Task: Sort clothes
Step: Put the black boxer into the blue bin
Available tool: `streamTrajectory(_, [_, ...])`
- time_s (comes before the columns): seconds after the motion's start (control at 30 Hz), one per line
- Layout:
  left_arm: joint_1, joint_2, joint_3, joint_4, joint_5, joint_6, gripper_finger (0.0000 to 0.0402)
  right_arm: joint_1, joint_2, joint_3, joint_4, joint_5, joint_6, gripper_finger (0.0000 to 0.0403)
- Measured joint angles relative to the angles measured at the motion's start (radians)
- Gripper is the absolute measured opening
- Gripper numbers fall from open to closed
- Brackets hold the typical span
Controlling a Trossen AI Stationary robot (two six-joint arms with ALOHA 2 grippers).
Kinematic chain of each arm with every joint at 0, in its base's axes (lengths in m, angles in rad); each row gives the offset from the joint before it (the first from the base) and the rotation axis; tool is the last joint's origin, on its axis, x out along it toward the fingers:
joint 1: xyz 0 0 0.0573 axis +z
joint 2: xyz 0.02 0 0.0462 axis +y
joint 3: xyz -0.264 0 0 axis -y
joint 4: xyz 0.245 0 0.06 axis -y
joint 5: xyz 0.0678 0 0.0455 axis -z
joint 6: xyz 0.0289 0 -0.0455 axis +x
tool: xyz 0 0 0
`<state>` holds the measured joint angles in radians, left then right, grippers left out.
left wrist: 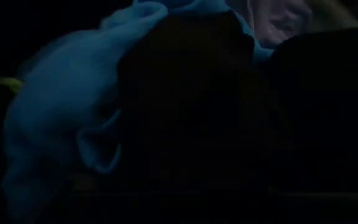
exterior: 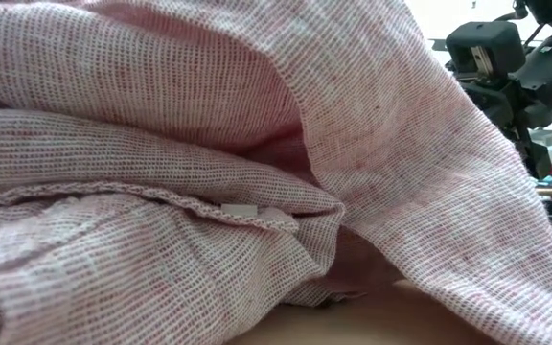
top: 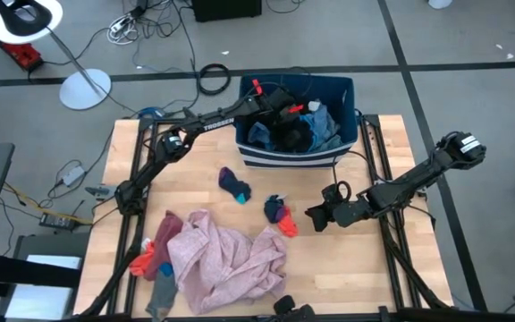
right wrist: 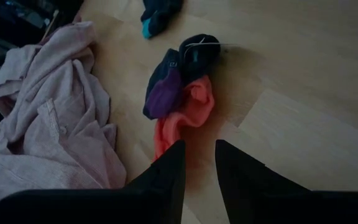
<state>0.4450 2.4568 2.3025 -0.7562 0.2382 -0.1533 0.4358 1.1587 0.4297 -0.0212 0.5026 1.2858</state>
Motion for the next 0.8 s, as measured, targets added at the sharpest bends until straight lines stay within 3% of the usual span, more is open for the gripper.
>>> streamTrajectory(0.2, [0.010,-0.021,0.004,0.084,0.092,-0.119,0.0020,0.000,0.000,0.000,-0.003,0.000,-0.004,0.0089])
streamTrajectory(0.53, [0.019,-0.019,0.041,0.094,0.265,-0.230,0.0139,0.000,0.000,0.000,0.001,0.000,-0.028,0.0089])
streamTrajectory(0.67, [0.021,-0.031,0.048,0.089,0.341,-0.282,0.0146,0.000,0.000,0.000,0.005,-0.014,-0.039,0.0089])
streamTrajectory(0.8, [0.018,-0.097,0.047,0.054,0.304,-0.253,0.0143,0.000,0.000,0.000,0.006,-0.038,-0.057,0.0089])
